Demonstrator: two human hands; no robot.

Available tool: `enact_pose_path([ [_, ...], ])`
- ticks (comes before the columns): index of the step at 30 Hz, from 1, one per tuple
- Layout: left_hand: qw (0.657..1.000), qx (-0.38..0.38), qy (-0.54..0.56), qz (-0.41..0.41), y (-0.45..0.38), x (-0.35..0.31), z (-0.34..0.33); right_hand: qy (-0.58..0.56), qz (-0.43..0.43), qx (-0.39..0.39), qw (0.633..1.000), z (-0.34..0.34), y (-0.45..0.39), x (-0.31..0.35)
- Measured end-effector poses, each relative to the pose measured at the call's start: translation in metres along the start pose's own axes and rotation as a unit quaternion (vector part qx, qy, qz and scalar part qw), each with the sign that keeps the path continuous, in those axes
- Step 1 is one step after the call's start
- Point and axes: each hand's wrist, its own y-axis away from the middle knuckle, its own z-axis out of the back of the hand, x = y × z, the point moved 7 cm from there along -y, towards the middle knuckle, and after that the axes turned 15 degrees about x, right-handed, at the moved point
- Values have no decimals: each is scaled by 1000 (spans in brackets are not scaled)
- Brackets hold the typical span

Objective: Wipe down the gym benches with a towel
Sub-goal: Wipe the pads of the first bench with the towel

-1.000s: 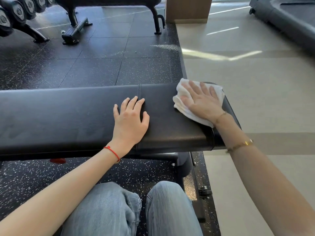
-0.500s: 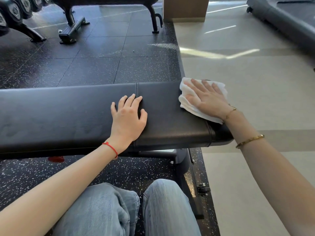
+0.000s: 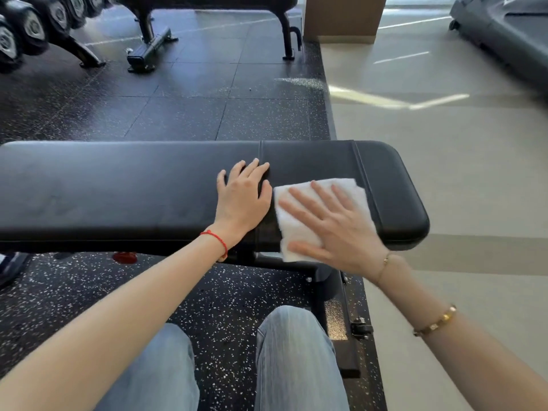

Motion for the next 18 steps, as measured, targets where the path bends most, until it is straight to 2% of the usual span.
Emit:
enact_pose_path([
  [3, 999, -27, 26, -25, 6, 25, 23, -5, 0, -14, 1000, 11, -31, 48],
  [12, 993, -83, -76, 28, 60, 175, 82, -9, -16, -59, 998, 35, -87, 129],
  [18, 991, -91, -82, 47, 72, 247, 108, -62, -44, -60, 995, 58, -126, 181],
])
